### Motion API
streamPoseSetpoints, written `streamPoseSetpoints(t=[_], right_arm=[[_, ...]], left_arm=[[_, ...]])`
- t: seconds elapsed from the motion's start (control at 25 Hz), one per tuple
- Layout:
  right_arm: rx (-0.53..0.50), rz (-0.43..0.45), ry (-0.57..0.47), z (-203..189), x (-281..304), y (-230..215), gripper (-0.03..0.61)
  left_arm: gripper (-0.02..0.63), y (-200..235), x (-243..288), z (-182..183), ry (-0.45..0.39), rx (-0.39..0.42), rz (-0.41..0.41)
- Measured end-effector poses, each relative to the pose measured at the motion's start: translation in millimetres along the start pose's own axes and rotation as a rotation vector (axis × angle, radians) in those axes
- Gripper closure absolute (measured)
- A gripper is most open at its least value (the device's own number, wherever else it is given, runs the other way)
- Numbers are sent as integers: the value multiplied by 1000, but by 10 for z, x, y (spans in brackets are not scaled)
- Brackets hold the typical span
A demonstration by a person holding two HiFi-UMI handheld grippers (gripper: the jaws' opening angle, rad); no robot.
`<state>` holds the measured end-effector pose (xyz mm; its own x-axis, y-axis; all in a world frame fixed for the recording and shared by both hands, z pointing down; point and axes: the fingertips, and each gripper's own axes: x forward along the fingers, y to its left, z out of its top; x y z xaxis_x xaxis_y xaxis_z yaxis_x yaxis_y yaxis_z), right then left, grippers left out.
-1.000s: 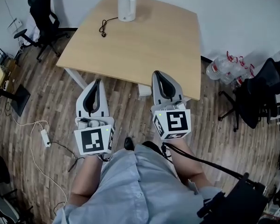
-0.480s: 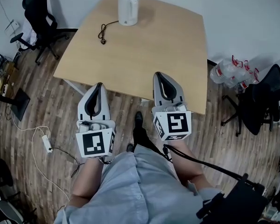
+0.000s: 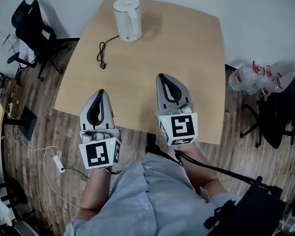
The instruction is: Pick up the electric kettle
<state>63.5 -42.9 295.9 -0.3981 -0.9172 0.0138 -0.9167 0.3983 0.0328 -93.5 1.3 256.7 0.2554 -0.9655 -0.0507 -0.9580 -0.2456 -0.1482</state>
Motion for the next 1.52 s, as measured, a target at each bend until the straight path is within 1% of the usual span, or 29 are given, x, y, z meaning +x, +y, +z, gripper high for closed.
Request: streamPoseSetpoints(t=[0.2, 0.44, 0.56, 0.76, 1.0, 1.32, 1.52], right_arm=[[10, 20, -19, 33, 418, -241, 576], [25, 25, -15, 28, 761, -364, 576], [23, 22, 1, -16, 922, -380, 575], [27, 3, 42, -128, 1190, -341, 575], [22, -22, 115, -415, 1500, -476, 575], [17, -33, 227, -1035, 2200, -746, 575], [10, -37, 247, -1185, 2478, -855, 575]], left_arm=[[614, 87, 430, 39, -6, 20, 22], [614, 345, 707, 69, -1, 37, 59], [614, 422, 851, 52, 0, 36, 45], [614, 579, 1091, -102, 30, 19, 4], [614, 722, 1352, -323, 77, -14, -17], [614, 1017, 1560, -623, 147, -43, 15], [614, 1194, 1623, -726, 174, -55, 44]])
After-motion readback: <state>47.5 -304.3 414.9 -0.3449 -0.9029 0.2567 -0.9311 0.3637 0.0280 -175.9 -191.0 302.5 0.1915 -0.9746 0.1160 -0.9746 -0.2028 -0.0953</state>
